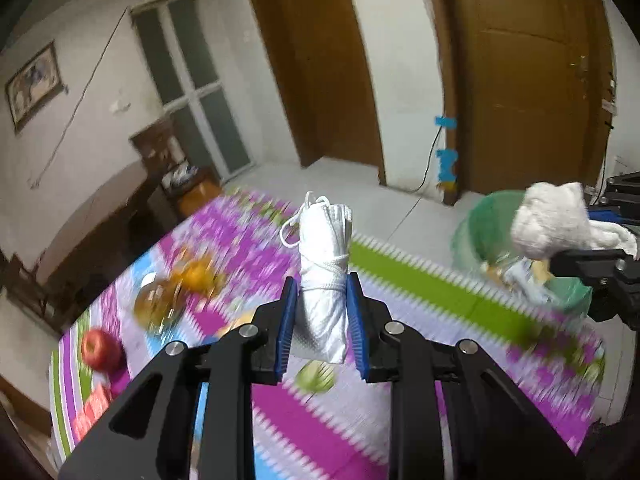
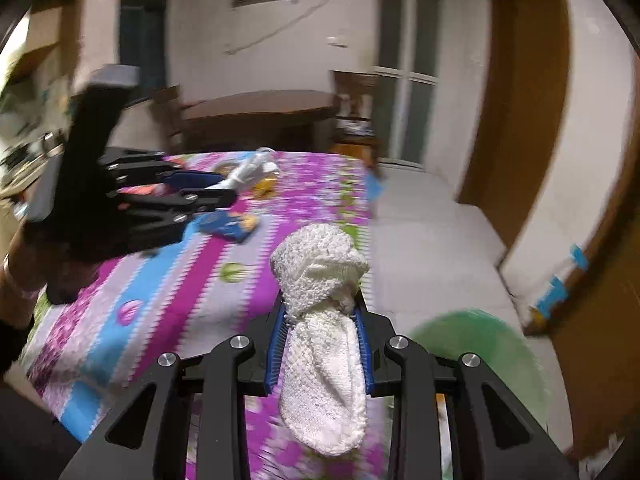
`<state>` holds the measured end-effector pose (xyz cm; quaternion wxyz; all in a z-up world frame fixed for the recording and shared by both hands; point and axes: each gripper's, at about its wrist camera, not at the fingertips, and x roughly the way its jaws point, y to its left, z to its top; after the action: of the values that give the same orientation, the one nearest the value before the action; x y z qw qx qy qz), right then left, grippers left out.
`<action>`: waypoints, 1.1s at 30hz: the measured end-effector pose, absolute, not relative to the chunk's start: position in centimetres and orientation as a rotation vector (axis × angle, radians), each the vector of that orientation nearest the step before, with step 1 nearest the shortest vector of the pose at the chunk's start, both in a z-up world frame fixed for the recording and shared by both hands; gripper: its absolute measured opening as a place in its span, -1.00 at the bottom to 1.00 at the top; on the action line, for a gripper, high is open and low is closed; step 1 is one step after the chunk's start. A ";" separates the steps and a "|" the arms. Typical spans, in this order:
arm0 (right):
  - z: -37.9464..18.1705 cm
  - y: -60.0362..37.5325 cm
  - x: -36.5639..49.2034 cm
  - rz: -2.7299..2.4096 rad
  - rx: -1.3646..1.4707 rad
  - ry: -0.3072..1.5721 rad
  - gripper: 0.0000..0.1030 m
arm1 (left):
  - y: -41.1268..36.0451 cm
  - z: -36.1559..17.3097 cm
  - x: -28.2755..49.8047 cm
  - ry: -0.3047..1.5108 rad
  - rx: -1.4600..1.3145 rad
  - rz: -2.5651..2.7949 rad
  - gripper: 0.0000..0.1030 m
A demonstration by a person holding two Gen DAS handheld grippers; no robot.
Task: Collect trash
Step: 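Carry the white sock and white plastic bag over the trash bin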
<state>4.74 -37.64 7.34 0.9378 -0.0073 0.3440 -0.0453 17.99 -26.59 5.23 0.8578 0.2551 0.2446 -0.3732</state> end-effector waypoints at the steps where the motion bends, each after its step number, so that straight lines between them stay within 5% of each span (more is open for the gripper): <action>1: 7.7 -38.8 4.2 -0.139 -0.015 0.706 -0.39 | -27.9 5.4 17.3 0.498 0.546 -0.796 -0.54; 17: 6.5 -53.8 -2.3 -0.514 0.096 0.844 -0.39 | -43.2 2.6 9.1 0.469 0.682 -0.981 -0.54; 33: 1.4 -57.7 -3.4 -0.539 0.158 0.925 -0.39 | -46.6 -0.8 7.6 0.504 0.759 -1.012 -0.54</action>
<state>-3.44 -57.73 1.38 0.8572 0.0754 0.4401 -0.2566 7.62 -46.59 -0.83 0.7771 0.3506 0.2329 -0.4680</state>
